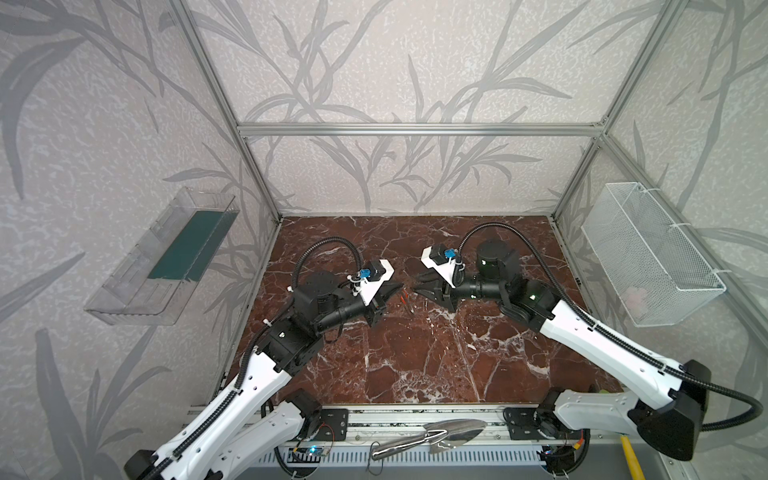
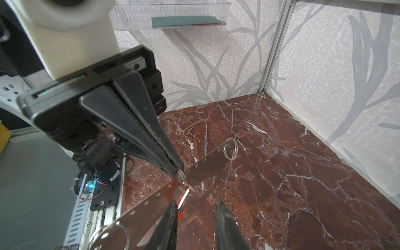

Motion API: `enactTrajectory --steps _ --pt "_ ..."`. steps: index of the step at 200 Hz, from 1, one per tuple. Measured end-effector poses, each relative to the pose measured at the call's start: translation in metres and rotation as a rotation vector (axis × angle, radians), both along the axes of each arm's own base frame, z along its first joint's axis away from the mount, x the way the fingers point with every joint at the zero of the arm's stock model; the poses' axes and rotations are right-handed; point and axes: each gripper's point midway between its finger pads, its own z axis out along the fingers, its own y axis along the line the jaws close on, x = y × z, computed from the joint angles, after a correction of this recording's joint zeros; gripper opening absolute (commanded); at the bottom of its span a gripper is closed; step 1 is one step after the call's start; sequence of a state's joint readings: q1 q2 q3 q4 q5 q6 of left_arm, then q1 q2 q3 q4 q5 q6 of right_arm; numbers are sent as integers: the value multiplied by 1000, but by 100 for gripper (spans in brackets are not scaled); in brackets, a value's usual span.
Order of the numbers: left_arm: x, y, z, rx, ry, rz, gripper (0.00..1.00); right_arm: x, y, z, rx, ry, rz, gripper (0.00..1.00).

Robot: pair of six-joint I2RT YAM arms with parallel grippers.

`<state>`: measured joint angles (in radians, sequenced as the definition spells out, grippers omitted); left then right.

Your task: Put the keys on the keyring

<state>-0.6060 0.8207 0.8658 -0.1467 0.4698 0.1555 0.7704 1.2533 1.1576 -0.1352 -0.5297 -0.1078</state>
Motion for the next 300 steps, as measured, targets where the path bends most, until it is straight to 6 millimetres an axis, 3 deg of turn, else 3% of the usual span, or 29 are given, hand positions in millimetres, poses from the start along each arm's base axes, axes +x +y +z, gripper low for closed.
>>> enactTrajectory --steps 32,101,226,251,300 --pt "0 0 1 -6 -2 -3 0 -3 8 3 33 18 42 24" --pt "-1 -1 1 -14 8 -4 0 -13 22 -16 4 58 124 14" --pt "-3 1 7 -29 -10 -5 0 -27 37 -23 -42 37 220 12" --pt "-3 1 7 -31 -13 -4 0 -33 39 -24 -42 36 242 13" --pt "-2 1 8 -31 -16 -1 0 -32 39 -24 -45 29 237 29"
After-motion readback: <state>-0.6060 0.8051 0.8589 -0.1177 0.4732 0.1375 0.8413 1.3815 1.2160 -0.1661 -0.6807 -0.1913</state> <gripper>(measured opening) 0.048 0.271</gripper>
